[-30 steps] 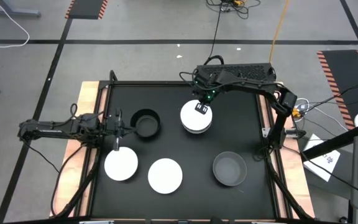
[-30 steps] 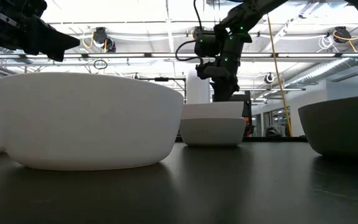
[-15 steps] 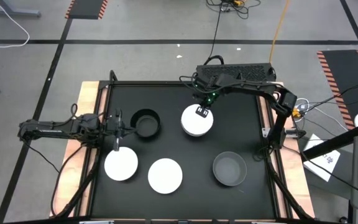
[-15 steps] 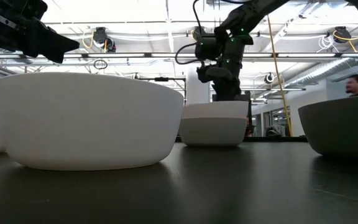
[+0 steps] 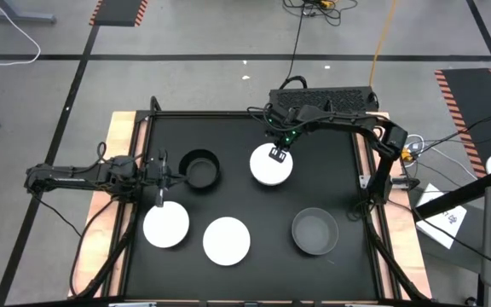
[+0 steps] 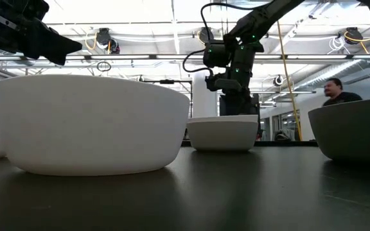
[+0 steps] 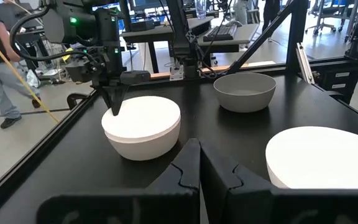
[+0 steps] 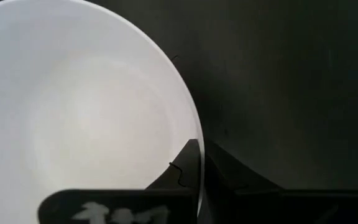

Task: Nest bowls inside each other
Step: Stack the top right white bowl on the light gray bowl, then stack the black bowl on the white bowl

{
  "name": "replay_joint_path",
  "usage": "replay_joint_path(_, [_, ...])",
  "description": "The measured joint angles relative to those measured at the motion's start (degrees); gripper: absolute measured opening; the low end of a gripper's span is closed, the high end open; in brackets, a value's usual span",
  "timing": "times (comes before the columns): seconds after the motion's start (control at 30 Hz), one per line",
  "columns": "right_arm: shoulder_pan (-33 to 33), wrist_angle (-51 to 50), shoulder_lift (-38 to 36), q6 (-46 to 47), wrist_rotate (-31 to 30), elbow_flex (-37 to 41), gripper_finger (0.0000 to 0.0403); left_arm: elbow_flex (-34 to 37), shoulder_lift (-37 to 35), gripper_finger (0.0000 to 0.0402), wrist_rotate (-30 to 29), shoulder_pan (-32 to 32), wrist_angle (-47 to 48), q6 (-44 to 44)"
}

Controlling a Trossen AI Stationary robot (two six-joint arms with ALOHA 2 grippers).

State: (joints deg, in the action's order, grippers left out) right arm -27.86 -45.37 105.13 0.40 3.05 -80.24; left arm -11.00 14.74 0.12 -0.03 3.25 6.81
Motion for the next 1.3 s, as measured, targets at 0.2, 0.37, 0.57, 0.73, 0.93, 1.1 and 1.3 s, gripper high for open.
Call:
replay_joint_path(0.2, [0.2,0.9,0.0,0.0,0.0,0.2,0.0013,0.0,0.0,0.0003,0.0,0.0,0.0,0.0])
replay_joint_path(0.37, [0.9,3.1,0.0,-0.9,1.4,0.2,0.005,0.0,0.0,0.0003,0.0,0.0,0.0,-0.8])
replay_joint_path(0.57, [1.4,7.8,-1.5,-2.0,5.4,0.2,0.0142,0.0,0.0,0.0015,0.0,0.0,0.0,-0.7])
replay_joint_path(0.73, [1.4,9.0,-3.9,-2.0,6.4,0.2,0.0221,0.0,0.0,0.0019,0.4,0.0,-0.5,-0.7])
replay_joint_path(0.93, [1.5,10.1,-12.1,-3.8,7.6,0.5,0.0271,0.0,0.0,0.001,1.8,0.0,-1.5,0.2])
replay_joint_path(1.1, [2.7,19.8,-24.9,-4.1,11.0,7.9,0.0274,0.0,0.0,0.0018,1.8,0.0,-1.8,0.1])
replay_joint_path(1.3, [3.3,29.9,-45.6,-2.9,10.8,23.9,0.0247,0.0,0.0,0.0026,1.9,0.0,-1.8,-0.1])
